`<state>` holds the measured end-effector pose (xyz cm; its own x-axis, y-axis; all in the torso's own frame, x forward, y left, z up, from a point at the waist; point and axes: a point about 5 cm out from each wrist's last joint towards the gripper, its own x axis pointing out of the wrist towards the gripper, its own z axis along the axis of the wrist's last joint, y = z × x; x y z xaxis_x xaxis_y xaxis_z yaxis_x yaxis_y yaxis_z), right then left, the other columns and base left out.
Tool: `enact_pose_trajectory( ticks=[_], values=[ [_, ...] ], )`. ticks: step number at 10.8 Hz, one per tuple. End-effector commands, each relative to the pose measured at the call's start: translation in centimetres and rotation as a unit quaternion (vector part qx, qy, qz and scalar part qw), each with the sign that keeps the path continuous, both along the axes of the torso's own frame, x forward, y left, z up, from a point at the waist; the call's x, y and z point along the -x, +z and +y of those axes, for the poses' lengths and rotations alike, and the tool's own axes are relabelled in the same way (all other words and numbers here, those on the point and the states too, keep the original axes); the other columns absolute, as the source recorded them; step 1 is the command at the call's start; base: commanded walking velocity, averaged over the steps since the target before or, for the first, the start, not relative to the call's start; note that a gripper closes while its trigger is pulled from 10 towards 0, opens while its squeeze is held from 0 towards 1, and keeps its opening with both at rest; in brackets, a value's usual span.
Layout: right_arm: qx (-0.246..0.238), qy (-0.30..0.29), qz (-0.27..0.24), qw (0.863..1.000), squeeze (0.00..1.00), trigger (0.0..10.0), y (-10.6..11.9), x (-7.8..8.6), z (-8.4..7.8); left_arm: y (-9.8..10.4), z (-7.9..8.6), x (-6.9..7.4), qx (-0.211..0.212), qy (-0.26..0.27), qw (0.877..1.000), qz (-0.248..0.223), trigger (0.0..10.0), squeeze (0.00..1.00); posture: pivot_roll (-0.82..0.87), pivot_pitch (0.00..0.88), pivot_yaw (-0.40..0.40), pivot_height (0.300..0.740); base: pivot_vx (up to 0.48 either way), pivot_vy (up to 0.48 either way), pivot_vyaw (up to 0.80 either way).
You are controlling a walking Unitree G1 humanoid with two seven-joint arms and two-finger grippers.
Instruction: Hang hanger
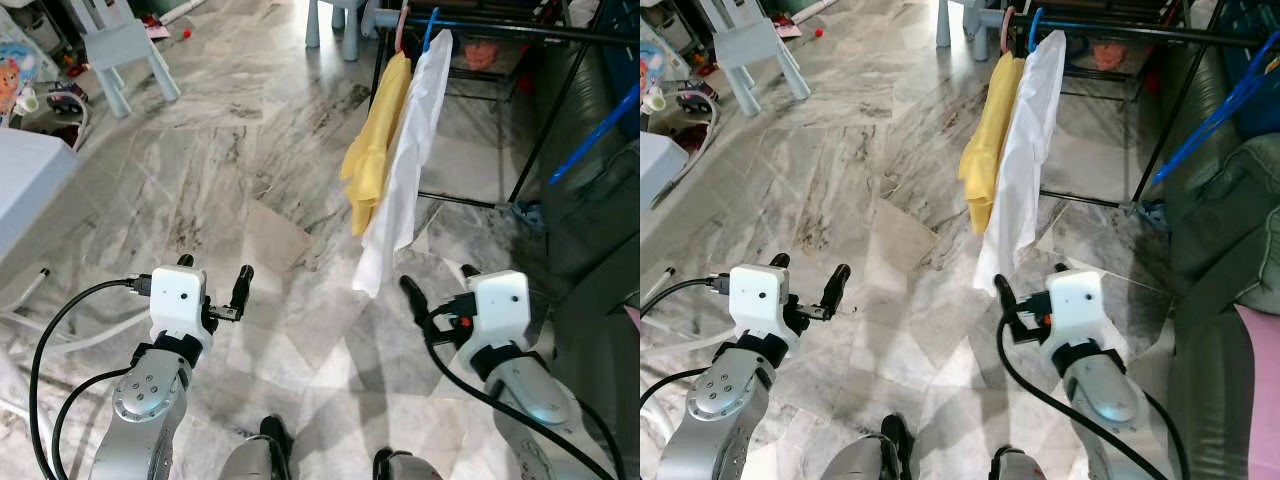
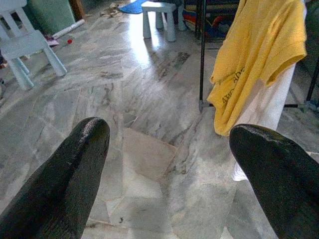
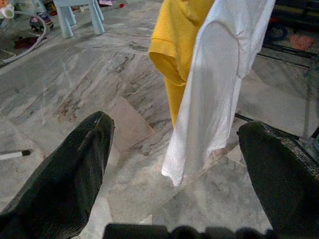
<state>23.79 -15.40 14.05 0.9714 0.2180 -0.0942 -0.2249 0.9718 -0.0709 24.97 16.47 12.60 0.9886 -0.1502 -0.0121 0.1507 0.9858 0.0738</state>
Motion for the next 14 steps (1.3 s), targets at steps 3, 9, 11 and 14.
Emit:
enact_pose_trajectory(
  ticks=[3, 9, 11, 14],
  values=[
    [-0.001, -0.005, -0.009, 1.000, 0.00, 10.0, 0.6, -0.3, -0.1, 0.2, 0.6, 0.3, -0.012, 0.008, 1.000, 0.003, 10.0, 0.00, -0.13, 0.287, 0.082, 0.740, 0.000, 0.000, 0.00],
    [-0.009, -0.004, 0.004, 1.000, 0.00, 10.0, 0.0, 0.8, 0.3, 0.2, 1.2, 0.3, -0.019, 0.018, 1.000, 0.007, 10.0, 0.00, -0.12, 0.287, 0.098, 0.740, 0.000, 0.000, 0.00],
    [-0.009, -0.005, 0.002, 1.000, 0.00, 10.0, 0.1, 0.6, 0.3, 0.4, 1.2, 0.2, -0.018, 0.019, 1.000, 0.004, 10.0, 0.00, -0.12, 0.286, 0.098, 0.740, 0.000, 0.000, 0.00],
    [-0.010, -0.004, 0.003, 1.000, 0.00, 10.0, 0.1, 0.7, 0.4, 0.4, 1.1, 0.1, -0.018, 0.017, 1.000, 0.003, 10.0, 0.00, -0.12, 0.289, 0.098, 0.740, 0.000, 0.000, 0.00]
  ],
)
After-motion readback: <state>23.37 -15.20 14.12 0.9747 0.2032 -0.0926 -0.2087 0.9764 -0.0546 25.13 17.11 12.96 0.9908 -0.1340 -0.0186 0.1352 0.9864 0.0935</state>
